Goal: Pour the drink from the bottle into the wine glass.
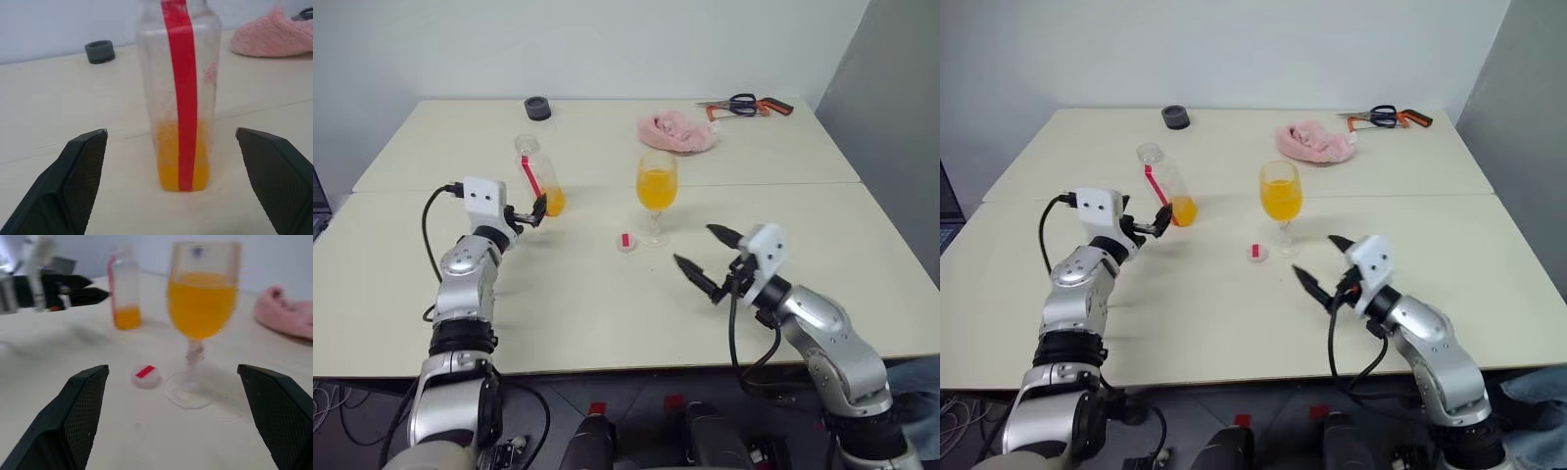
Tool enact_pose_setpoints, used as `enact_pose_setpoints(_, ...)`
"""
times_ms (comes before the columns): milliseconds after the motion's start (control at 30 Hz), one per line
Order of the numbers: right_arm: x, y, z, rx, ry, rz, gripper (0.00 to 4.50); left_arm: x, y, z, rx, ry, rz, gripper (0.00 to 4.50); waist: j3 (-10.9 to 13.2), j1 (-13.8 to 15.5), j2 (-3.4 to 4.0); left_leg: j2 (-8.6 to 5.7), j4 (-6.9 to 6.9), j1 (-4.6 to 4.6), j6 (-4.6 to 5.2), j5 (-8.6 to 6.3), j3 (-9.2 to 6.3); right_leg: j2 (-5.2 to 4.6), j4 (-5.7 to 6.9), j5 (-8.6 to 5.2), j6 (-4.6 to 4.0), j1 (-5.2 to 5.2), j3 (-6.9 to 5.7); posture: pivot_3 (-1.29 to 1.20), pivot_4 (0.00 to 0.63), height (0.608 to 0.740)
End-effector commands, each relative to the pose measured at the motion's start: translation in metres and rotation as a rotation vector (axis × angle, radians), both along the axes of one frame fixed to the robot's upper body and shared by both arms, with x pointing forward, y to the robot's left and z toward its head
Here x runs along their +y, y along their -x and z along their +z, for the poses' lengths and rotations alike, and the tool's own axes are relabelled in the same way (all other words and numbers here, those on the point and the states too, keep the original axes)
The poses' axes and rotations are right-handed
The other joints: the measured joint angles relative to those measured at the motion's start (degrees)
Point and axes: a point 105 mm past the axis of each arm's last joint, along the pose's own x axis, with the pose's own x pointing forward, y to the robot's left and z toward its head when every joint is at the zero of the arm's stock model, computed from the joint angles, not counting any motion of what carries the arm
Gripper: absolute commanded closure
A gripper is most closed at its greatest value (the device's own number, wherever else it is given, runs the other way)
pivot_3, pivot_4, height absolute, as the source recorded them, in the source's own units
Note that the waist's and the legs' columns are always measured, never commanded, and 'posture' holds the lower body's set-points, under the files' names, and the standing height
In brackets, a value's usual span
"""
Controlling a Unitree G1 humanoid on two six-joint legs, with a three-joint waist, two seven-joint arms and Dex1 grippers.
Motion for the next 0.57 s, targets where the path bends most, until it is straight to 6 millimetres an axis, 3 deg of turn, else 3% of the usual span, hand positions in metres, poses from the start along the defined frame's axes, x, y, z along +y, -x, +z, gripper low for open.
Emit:
enact_pose_setpoints(33,-0.024,-0.008,-0.011,-0.045,-0.073,-0.181,0.00,-0.001,0.017,0.001,-0.030,0.001,0.051,0.01,0.0,0.2,0.01,0.00,-0.02,0.01,0.00,0.00,0.03,0.00,-0.03,0.00,0.00,-0.01,0.04,0.00,0.150,0.740)
enact_pose_setpoints(167,-0.046,-0.016,-0.033,0.000,-0.129,-0.327,0.00,-0.009,0.031,-0.006,-0.033,0.015,0.050,0.01,0.0,0.9,0.01,0.02,0.00,0.02,0.00,0.00,0.05,0.03,0.00,0.00,-0.01,-0.02,0.05,0.00,0.150,0.740)
enact_pose_setpoints(300,-0.069,-0.022,-0.039,-0.022,-0.126,-0.441,0.00,-0.013,0.041,-0.016,-0.011,0.039,0.033,0.01,0.0,1.5,0.02,0.00,0.01,0.02,0.00,0.00,0.10,0.02,-0.01,0.00,-0.01,-0.01,0.08,0.00,0.150,0.740)
enact_pose_setpoints(567,-0.078,-0.027,-0.043,-0.024,-0.115,-0.465,0.00,-0.020,0.044,-0.012,-0.041,0.065,0.004,0.01,0.0,1.4,0.02,0.03,-0.01,0.04,0.00,0.00,0.15,0.05,-0.02,0.00,-0.01,0.00,0.10,0.00,0.150,0.740)
